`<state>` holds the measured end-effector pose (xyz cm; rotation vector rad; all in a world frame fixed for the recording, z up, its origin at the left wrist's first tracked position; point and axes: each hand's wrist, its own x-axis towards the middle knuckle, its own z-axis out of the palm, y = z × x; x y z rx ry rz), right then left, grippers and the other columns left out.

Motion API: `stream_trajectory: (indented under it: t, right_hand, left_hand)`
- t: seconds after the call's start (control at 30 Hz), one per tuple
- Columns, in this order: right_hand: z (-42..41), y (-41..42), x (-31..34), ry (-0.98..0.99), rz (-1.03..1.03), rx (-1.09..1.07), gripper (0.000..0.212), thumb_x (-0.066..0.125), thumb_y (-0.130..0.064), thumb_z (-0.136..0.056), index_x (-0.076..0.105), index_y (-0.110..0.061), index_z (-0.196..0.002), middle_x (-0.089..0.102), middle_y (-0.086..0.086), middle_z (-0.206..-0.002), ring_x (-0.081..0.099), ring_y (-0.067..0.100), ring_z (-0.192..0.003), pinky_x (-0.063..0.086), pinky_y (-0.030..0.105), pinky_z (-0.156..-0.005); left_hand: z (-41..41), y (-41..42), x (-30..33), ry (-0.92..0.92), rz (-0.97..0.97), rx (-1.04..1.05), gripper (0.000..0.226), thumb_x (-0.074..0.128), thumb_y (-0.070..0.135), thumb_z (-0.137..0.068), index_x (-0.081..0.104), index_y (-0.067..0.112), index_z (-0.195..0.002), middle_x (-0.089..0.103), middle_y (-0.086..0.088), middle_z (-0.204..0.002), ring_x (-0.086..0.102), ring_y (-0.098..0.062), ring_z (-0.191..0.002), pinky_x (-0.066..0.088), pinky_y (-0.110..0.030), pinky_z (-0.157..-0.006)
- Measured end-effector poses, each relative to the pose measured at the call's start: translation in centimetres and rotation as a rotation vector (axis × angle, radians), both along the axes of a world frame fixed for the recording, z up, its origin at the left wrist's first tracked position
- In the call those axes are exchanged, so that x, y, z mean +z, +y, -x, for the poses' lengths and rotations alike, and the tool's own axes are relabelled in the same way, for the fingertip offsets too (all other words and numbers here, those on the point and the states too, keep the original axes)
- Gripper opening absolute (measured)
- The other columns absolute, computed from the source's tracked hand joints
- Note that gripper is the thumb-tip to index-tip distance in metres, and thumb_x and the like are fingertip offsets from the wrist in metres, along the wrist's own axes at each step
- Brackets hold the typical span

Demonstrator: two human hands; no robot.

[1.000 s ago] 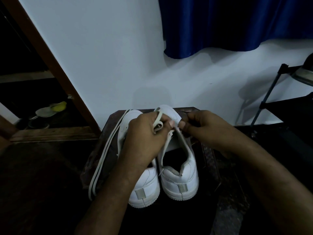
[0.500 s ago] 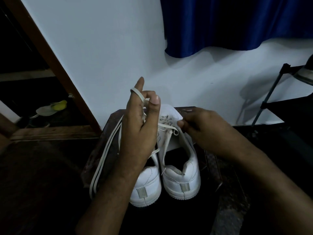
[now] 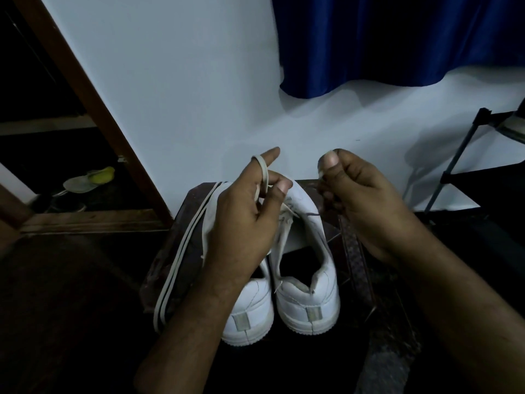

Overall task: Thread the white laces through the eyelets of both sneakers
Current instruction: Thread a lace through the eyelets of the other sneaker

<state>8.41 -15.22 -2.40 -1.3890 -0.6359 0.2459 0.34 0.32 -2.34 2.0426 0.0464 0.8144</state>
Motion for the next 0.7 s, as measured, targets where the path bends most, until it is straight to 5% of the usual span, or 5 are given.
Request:
stream_trajectory:
  t: [0.1,0.23,0.43,0.57,0.7]
  right_hand:
    - [-1.0,-0.5,-1.1,-0.401,0.472,-0.156,0.028,0.052,-0.051,-0.098,0.059,-0.023,-0.095,0.061,-0.003,-0.074,0.058,0.006,-0.065,0.046,0.025,-0.065]
    - [-1.5,-0.1,-2.0,-0.624,0.778,-0.106,0.077,0.027,-0.078,-0.091,0.069,-0.014,-0.097,0.070,0.003,-0.099,0.067,0.017,-0.090,0.052,0.039,-0.079]
    - [-0.7,-0.3,-0.8,-0.299,0.338,-0.080,0.060,0.056,-0.059,-0.094,0.060,-0.001,-0.076,0.051,0.028,-0.071,0.049,0.026,-0.058,0.042,0.046,-0.059]
    - [-0.1,-0.3,0.3,0.068,-0.088,0.029,0.057,0.053,-0.045,-0.100,0.061,0.009,-0.087,0.056,0.033,-0.080,0.053,0.037,-0.071,0.044,0.043,-0.068]
    - [0.0,-0.4,0.3,-0.109,0.098,-0.018,0.044,0.051,-0.047,-0.101,0.049,-0.008,-0.081,0.051,0.014,-0.068,0.049,0.021,-0.063,0.046,0.028,-0.059]
  left_hand:
    - [0.1,0.1,-0.1,0.017,0.013,-0.006,0.032,0.068,0.017,-0.099,0.067,0.022,-0.131,0.072,0.017,-0.094,0.068,0.003,-0.093,0.051,-0.010,-0.076]
    - [-0.1,0.3,-0.3,0.034,0.026,0.005,0.026,0.072,0.018,-0.096,0.074,0.024,-0.122,0.074,0.011,-0.092,0.071,-0.005,-0.091,0.055,-0.018,-0.082]
    - [-0.2,0.5,-0.6,0.056,-0.031,0.012,0.014,0.084,0.015,-0.085,0.082,0.019,-0.099,0.078,0.011,-0.094,0.072,-0.001,-0.090,0.055,-0.017,-0.082]
    - [-0.8,0.8,-1.5,0.159,-0.041,-0.071,0.010,0.080,0.025,-0.085,0.081,0.028,-0.094,0.074,0.013,-0.091,0.071,-0.007,-0.089,0.056,-0.031,-0.082]
    - [-0.9,0.8,-1.7,0.179,-0.030,-0.078,0.011,0.080,0.021,-0.087,0.078,0.030,-0.093,0.075,0.013,-0.088,0.071,-0.006,-0.087,0.057,-0.032,-0.082]
